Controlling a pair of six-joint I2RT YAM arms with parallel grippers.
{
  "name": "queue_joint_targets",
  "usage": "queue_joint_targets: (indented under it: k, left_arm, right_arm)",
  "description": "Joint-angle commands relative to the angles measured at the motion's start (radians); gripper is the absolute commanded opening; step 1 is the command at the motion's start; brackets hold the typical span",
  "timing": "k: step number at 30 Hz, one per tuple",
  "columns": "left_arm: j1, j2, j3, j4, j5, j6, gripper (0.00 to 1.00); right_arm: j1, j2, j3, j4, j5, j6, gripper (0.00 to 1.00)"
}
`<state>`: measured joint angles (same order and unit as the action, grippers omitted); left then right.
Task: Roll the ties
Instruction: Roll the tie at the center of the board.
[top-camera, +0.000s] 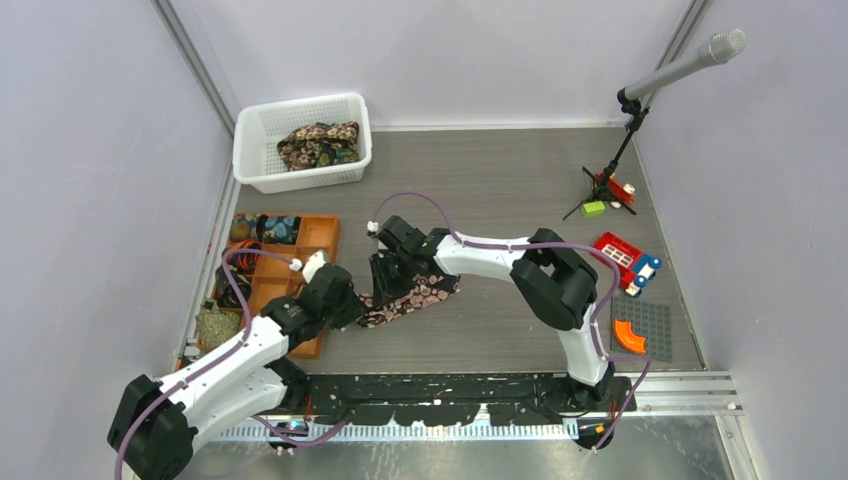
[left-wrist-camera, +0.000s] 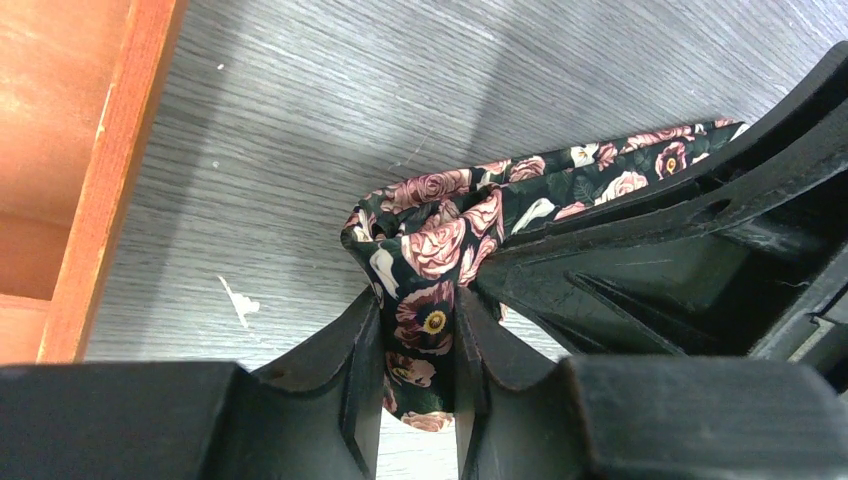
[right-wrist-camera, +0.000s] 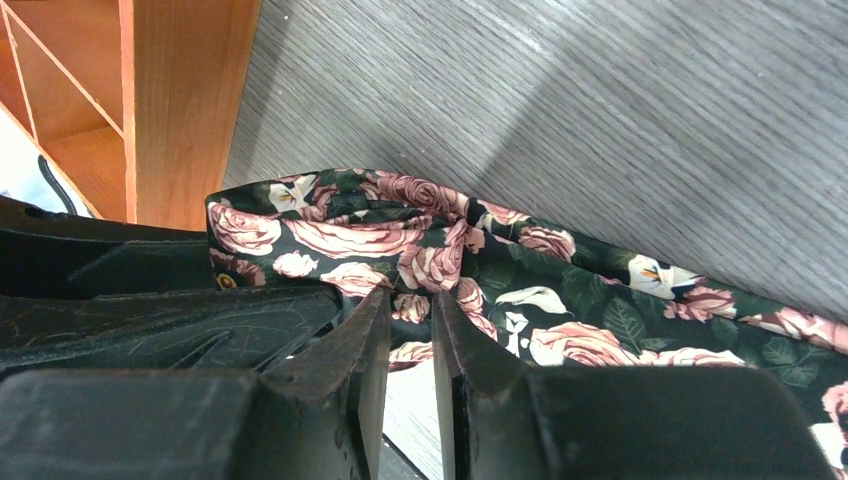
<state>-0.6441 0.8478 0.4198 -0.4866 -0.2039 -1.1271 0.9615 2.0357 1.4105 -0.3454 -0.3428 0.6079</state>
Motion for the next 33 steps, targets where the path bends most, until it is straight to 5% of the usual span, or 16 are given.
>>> queue_joint_targets:
  k: [1, 19, 33]
  left_arm:
    - [0.000, 0.036, 0.071, -0.030, 0.008, 0.025, 0.24]
    - [-0.001, 0.221, 0.228, -0.053, 0.075, 0.049, 0.24]
    - [-0.003, 0.202, 0.196, -0.084, 0.079, 0.043, 0.45]
  right_arm:
    - [0.005, -0.007, -0.015, 0.055, -0.007, 0.029, 0.26]
    - [0.009, -0.019, -0.077, 0.108, 0.020, 0.096, 0.22]
    - [-0.010, -0.088, -0.101, 0.103, 0.037, 0.101, 0.26]
